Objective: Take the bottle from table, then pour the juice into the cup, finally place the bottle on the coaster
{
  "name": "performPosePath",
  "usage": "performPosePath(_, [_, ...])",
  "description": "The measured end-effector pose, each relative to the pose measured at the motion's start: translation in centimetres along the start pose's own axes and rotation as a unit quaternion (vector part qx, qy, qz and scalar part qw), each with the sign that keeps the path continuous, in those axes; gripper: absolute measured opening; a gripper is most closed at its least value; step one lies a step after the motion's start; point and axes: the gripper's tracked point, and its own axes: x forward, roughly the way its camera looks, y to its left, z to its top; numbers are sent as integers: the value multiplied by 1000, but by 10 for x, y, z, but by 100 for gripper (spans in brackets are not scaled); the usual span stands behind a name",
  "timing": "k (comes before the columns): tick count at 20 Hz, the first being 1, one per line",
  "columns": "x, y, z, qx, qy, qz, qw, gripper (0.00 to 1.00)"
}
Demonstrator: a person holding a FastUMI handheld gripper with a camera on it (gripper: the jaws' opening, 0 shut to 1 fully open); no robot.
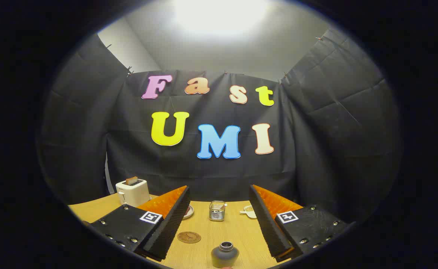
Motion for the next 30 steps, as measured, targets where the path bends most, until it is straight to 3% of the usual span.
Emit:
performPosePath(21, [-16,0,-22,2,-5,43,999,96])
performPosePath(30, [-7,1,-70,-6,16,65,998,96])
